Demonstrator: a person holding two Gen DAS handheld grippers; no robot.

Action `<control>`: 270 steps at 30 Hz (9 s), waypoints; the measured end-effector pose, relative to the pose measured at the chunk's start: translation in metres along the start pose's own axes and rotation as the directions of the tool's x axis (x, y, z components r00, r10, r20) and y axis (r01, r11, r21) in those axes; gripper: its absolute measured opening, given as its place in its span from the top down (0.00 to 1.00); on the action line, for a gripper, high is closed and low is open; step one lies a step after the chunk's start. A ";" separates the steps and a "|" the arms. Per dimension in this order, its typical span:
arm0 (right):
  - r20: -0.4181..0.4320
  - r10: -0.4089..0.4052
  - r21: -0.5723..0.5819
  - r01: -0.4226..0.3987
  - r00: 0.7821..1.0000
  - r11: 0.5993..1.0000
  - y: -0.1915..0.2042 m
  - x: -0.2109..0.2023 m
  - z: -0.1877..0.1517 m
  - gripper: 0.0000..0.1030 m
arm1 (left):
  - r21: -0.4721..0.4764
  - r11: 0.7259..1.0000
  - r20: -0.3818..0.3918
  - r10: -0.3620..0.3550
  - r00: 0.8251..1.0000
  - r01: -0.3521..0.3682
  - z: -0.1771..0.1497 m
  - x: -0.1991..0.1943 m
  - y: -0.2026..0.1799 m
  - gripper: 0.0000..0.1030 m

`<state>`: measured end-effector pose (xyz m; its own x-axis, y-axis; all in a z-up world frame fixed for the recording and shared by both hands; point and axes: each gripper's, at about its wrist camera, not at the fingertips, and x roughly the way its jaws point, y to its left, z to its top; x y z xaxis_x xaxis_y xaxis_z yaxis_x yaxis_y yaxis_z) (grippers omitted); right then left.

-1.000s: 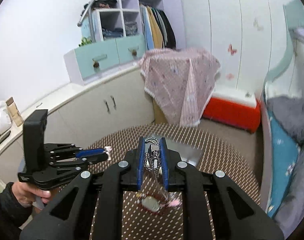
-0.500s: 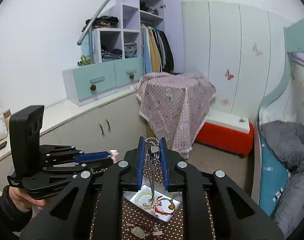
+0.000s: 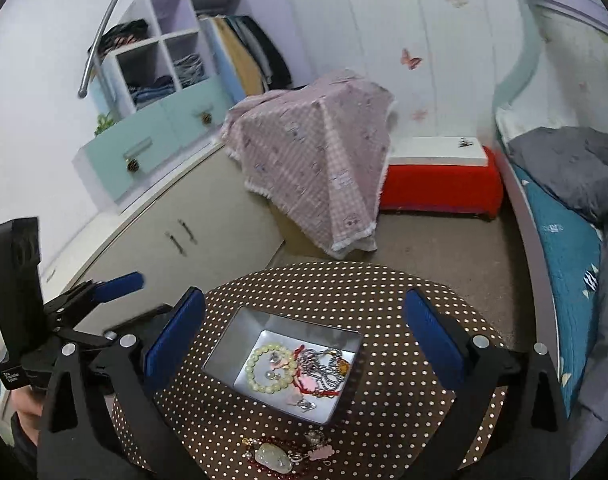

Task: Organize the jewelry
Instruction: 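Carry the held pieces over the grey box and open both tools, then move both tools back to the pile and grasp the red bead bracelet with the left tool, then grasp the pale green jade pendant with the right tool while the left tool holds the bracelet, then lower the bracelet and jade pendant into the grey box and open both tools, then move both tools back toward the pink charm and pearl earring beside the box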

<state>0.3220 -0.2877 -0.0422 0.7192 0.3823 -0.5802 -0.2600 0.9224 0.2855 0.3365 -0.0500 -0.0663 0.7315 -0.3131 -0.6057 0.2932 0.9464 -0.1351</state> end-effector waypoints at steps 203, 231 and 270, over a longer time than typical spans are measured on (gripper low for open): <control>0.004 0.006 0.040 -0.006 1.000 0.999 0.002 0.000 -0.024 0.08 | -0.019 1.000 0.071 -0.022 0.997 0.024 0.008 -0.021 -0.005 0.06; 0.091 -0.075 -0.026 0.078 0.993 0.997 0.022 -0.081 -0.052 0.08 | -0.013 0.995 0.239 0.103 0.966 -0.103 -0.037 -0.107 -0.016 0.06; -0.234 -0.209 -0.023 0.210 0.949 0.978 -0.014 0.012 -0.174 0.86 | 0.053 0.997 -0.032 0.060 0.998 -0.058 -0.111 -0.010 -0.041 0.06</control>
<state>0.2217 -0.2867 -0.1861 0.5863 0.1829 -0.7892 -0.1182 0.9831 0.1400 0.2484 -0.0767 -0.1415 0.7274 -0.2534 -0.6377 0.2823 0.9575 -0.0585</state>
